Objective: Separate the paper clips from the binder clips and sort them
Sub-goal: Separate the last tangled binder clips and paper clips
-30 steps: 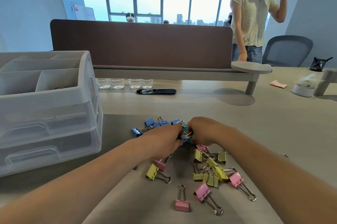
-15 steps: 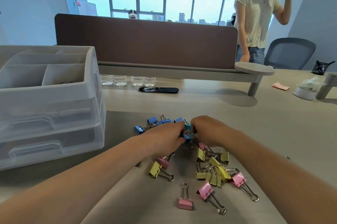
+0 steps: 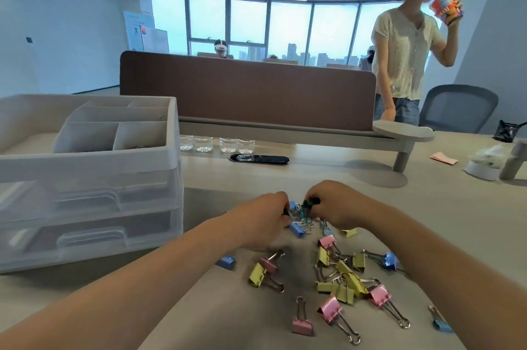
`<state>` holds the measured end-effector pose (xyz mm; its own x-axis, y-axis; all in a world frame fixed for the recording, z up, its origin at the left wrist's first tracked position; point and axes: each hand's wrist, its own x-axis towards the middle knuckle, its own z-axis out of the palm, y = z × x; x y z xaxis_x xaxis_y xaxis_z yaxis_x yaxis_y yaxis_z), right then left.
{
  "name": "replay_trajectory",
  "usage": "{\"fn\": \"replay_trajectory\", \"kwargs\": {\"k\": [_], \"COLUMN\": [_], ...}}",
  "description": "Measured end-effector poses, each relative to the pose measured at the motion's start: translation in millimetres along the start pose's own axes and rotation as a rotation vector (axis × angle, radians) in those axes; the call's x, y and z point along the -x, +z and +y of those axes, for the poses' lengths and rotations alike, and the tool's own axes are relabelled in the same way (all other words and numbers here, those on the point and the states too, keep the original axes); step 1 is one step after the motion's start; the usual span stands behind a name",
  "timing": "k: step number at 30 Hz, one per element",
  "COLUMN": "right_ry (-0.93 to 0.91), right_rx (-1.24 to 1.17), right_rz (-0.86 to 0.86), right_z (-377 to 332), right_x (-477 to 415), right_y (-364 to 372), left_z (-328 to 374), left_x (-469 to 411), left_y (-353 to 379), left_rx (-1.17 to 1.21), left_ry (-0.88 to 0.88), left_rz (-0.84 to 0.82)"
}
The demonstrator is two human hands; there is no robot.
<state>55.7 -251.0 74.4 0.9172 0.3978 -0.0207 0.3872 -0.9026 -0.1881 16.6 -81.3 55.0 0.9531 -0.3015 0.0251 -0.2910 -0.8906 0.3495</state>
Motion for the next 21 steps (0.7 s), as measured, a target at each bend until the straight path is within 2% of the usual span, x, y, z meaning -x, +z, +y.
{"fn": "replay_trajectory", "kwargs": {"k": [8, 15, 21], "right_ry": [-0.119, -0.267, -0.382], "right_rx": [-0.062, -0.222, -0.204], "right_rz": [0.085, 0.218, 0.292], "right_z": [-78.6, -162.0, -226.7], "right_x": [-7.7, -48.3, -104.5], "right_y": [-61.7, -104.6, -118.8], "left_z": [-21.5, -66.8, -129.6], "left_x": [47.0, 79.4, 87.2], "left_y": [-91.3, -181.3, -232.1], "left_rx": [0.011, -0.053, -0.11], "left_ry": [-0.023, -0.089, -0.181], "left_rz": [0.22, 0.393, 0.422]}}
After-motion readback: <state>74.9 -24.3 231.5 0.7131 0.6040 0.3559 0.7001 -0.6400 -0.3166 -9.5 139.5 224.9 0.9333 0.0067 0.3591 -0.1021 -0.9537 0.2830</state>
